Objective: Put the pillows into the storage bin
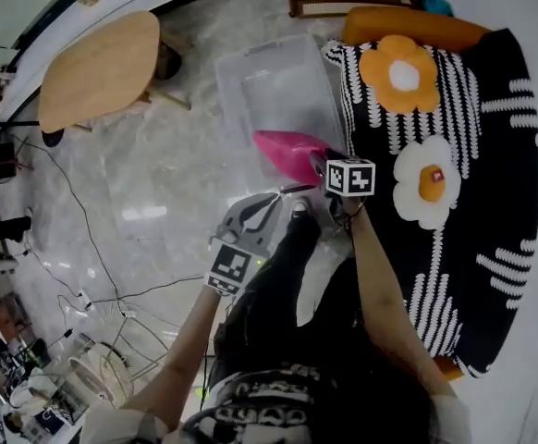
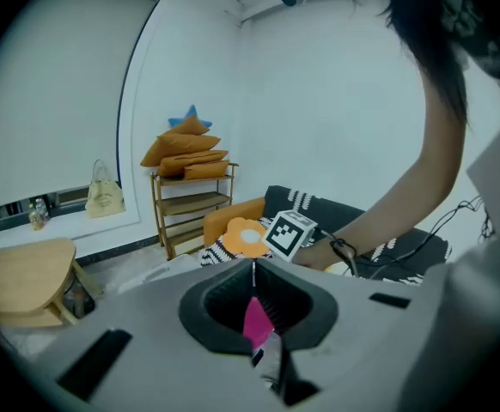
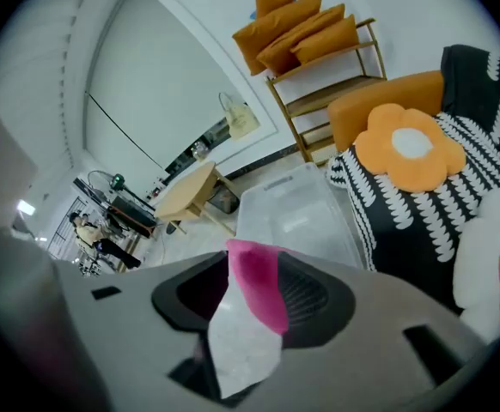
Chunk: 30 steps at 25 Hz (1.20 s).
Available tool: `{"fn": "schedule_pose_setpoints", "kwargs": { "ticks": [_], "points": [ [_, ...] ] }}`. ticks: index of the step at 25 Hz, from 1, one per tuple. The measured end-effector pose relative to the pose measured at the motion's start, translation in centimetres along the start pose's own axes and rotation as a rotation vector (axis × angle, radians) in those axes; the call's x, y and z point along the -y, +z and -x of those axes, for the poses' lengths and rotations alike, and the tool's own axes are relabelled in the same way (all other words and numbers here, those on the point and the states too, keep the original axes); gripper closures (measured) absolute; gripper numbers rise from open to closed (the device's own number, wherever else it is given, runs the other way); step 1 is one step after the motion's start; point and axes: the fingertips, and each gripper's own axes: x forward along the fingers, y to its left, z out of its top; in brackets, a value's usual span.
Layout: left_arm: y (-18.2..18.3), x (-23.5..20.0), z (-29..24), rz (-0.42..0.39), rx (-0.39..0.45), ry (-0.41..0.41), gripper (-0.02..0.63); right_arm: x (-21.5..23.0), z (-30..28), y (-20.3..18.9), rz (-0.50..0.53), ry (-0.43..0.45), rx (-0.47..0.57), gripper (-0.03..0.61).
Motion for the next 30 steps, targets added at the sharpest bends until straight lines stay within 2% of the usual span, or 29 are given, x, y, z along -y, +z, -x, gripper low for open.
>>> {"fn": "schedule_pose_setpoints", "kwargs": {
  "ticks": [4,8,15,21,30],
  "points": [
    [-0.3,-0.8,-0.2,-0.006,-0.007,-0.023,0.606,-0.6,-0.4,1.3,-0.04,0.021,0.028,0.349],
    [0.6,-0.3,-1.1,-0.025,0.003,-0.081,0.606,0.2,1.8,1.4,-0.056,-0.009,0.064,0.348],
    [4.0,3.1,-4.2,-0.104,0.04,-0.213,0.606,4.1,8.3,1.2,-0.148,-0.079,0.167,0.348],
    [6.6,7.5,-7.8,-0.134,0.058,-0.292,0.606,10.6,14.4,-0.6,-0.24,-0.174,0.229,0.348],
    [9.0,16.8,-14.8,-0.167,0.037,-0.385,0.606,23.8,22.1,-7.4,-0.39,-0.294,0.229,0.348]
  ]
}}
